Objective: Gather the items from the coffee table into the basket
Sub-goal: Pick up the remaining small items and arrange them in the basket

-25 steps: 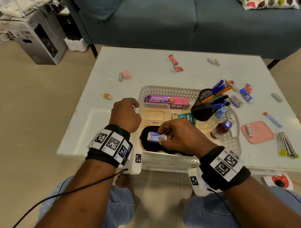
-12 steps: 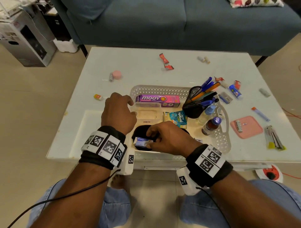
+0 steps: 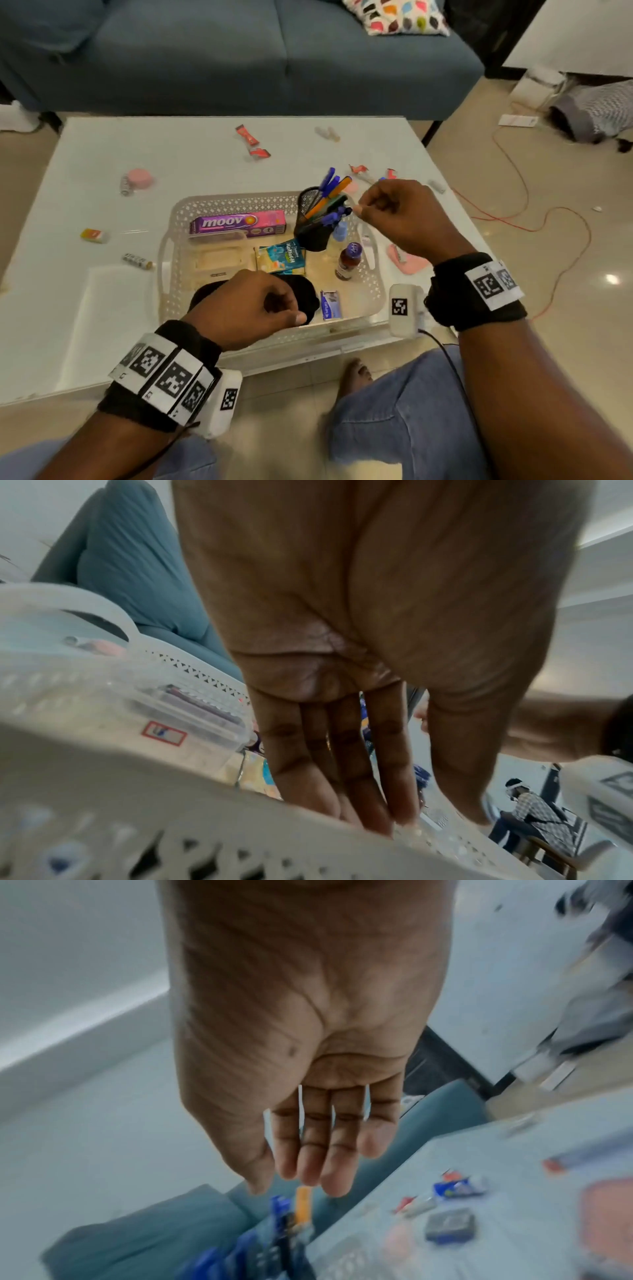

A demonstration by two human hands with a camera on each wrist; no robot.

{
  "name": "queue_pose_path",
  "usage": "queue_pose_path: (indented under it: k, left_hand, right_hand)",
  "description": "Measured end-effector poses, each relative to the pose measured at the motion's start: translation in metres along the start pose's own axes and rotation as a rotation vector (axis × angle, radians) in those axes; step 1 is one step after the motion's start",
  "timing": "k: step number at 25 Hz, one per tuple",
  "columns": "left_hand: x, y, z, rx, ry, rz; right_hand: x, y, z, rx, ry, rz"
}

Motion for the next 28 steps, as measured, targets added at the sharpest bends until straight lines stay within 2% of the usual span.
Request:
queue_pose_path:
  k: [2,4,9,11,14,15,17,23,26,28]
  left_hand:
    - [-0.009,-0.005,0.002,0.003,-0.023,-0.083]
    - [-0.013,-0.010,0.003,0.004,-0.039,-0.096]
    - [-0.011,-0.015,0.002,0.007,-0.030,-0.135]
    - [-0.011,-0.016,0.002,0.009,-0.021,-0.154]
    - [-0.010,-0.016,0.001,0.012,-0.005,-0.161]
    - [-0.011,-0.016,0.001,0.012,0.000,-0.163]
    - [-0.012,-0.018,0.000,0.018,0.013,-0.160]
    - [-0.012,-0.015,0.000,0.018,0.039,-0.158]
    - [-0.012,-0.015,-0.001,0.025,0.041,-0.149]
    - [-0.012,-0.015,0.000,0.032,0.046,-0.154]
  right_hand:
    - [0.022,0.003,0.049,-0.197,0.113,0.107]
    - [0.039,0.012,0.095,-0.375,0.101,0.166]
    - [0.065,0.014,0.155,-0.595,0.093,0.279]
    - [0.065,0.017,0.174,-0.751,0.174,0.223]
    - [0.048,0.027,0.199,-0.922,0.306,-0.073]
    - [0.045,0.031,0.204,-0.959,0.318,-0.131]
    - [0.042,0.036,0.208,-0.998,0.334,-0.144]
    - [0.039,0.047,0.193,-1.025,0.233,0.021]
    - [0.052,0.049,0.167,-0.977,0.128,0.107]
    - [0.063,0.045,0.134,-0.863,0.014,0.203]
Point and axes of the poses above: each hand's wrist, its own y-axis away from the middle knuckle, its own x-axis out of the back of the hand, z = x × y, the point moved 2 cm from there along -y, towards the middle knuckle, and after that the axes turned 11 degrees about -z, right-handed, at the moved point
